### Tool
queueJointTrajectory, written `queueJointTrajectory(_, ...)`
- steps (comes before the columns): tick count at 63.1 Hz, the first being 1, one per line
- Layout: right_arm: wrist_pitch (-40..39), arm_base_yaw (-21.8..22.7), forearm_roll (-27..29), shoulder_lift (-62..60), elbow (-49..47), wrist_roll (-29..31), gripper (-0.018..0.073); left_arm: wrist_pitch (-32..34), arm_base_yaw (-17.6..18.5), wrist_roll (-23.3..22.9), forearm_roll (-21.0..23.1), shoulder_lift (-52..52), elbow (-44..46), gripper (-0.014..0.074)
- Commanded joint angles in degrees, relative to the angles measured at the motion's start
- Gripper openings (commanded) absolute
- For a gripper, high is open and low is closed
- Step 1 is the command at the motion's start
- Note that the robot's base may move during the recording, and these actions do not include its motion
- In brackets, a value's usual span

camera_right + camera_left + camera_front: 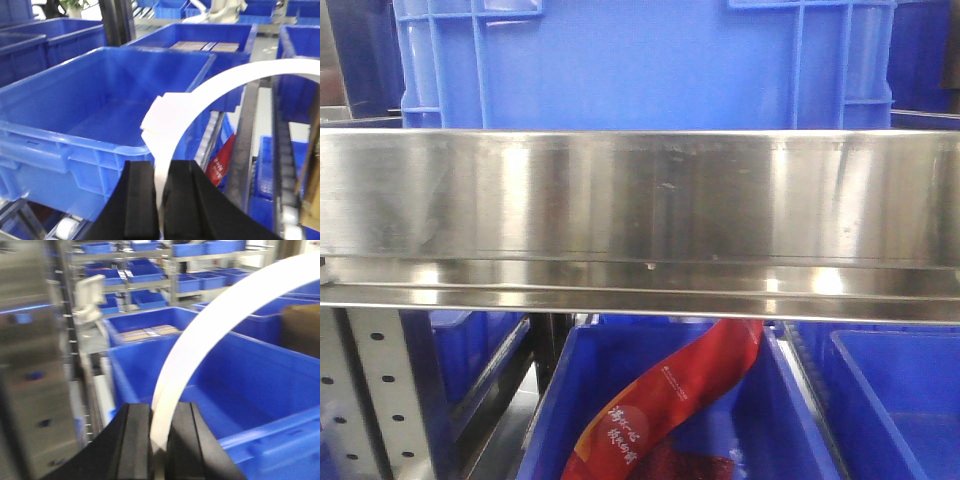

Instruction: Grab PVC pipe and place in blue bin

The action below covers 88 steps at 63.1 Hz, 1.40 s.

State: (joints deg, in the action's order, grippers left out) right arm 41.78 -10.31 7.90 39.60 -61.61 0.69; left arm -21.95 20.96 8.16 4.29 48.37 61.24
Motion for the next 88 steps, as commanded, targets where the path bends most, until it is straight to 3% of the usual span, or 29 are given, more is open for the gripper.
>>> queueJointTrajectory(1, -1.28, -0.09, 3.26, 1.92, -0.67, 3.16, -0.0162, 3.26, 1.91, 0.23, 2.99, 1.29, 1.66, -0.0111)
queueJointTrajectory(9, -3.93, -0.09, 11.19, 5.16, -1.03, 8.52, -0.0162, 5.37, 3.49, 0.23, 4.37, 4.35, 3.7, -0.0111)
queueJointTrajectory(18, -11.31, -0.09, 13.23, 9.03, -1.1, 8.52, -0.0162, 4.57, 3.49, 0.23, 5.84, 10.8, 8.97, -0.0111)
queueJointTrajectory(26, -15.17, -0.09, 13.24, 12.24, -1.25, 9.22, -0.0162, 3.52, 3.49, 0.23, 6.05, 17.19, 14.2, -0.0111)
queueJointTrajectory(38, -13.28, -1.12, 13.24, 17.88, -5.89, 11.05, -0.0162, -3.23, 3.75, 0.23, 7.17, 26.23, 24.14, -0.0111)
queueJointTrajectory(45, -13.49, -2.55, 13.24, 21.35, -9.45, 11.05, -0.0162, -3.96, 4.85, 0.23, 7.17, 29.99, 27.54, -0.0111)
queueJointTrajectory(70, -13.63, -10.53, 13.24, 37.55, -22.74, 11.43, -0.0162, 2.44, 5.39, 0.23, 6.94, 38.89, 32.16, -0.0111)
queueJointTrajectory(88, -14.9, -10.92, 13.33, 42.68, -24.61, 11.43, -0.0162, 7.16, 5.28, 0.23, 6.51, 42.56, 32.16, -0.0107)
